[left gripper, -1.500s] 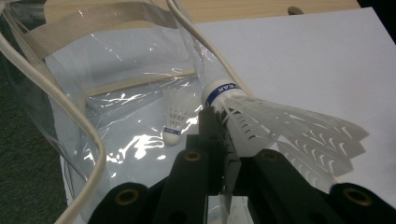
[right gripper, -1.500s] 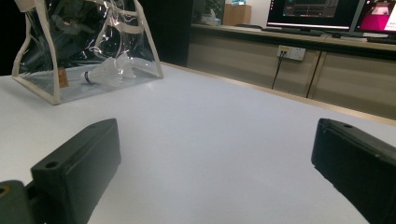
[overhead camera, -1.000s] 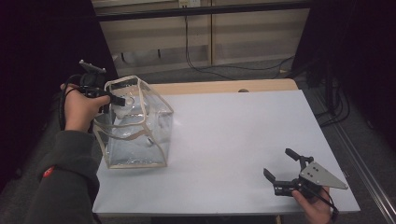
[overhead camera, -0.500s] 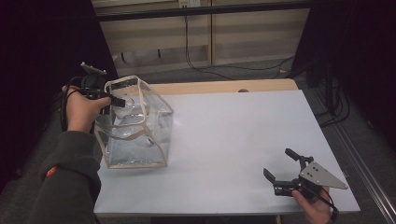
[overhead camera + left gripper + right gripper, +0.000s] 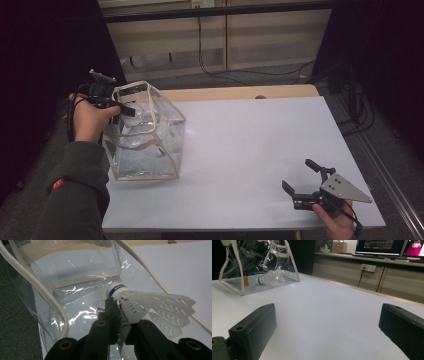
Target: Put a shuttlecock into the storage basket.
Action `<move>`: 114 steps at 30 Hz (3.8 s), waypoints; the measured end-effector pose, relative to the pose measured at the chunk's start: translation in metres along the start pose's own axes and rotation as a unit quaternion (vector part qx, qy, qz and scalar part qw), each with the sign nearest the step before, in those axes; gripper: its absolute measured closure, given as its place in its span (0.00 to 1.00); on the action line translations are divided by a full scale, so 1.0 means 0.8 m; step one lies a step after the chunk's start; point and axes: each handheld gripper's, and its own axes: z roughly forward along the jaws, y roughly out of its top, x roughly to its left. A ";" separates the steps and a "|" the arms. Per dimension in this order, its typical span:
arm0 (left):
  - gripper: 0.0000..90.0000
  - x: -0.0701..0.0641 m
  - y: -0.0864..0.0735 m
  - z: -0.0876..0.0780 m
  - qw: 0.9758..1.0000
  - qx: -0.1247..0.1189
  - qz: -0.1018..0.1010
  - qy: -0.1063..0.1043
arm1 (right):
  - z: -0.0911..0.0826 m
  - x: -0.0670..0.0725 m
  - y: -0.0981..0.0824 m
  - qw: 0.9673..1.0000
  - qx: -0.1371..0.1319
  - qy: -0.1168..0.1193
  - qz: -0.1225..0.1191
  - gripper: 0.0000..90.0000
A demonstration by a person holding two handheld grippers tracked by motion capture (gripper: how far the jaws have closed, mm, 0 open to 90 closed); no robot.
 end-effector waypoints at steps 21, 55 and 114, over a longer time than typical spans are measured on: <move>0.91 -0.001 -0.004 0.001 1.000 -0.009 -0.007 -0.011 | 0.000 0.001 -0.001 1.000 0.002 -0.001 0.001 0.01; 0.59 -0.047 -0.015 -0.030 0.992 -0.023 0.043 -0.117 | 0.000 0.001 0.000 1.000 0.002 -0.001 -0.003 0.01; 0.30 -0.097 -0.061 -0.062 0.965 0.006 0.137 -0.225 | 0.002 0.003 -0.001 1.000 0.005 0.002 -0.004 0.01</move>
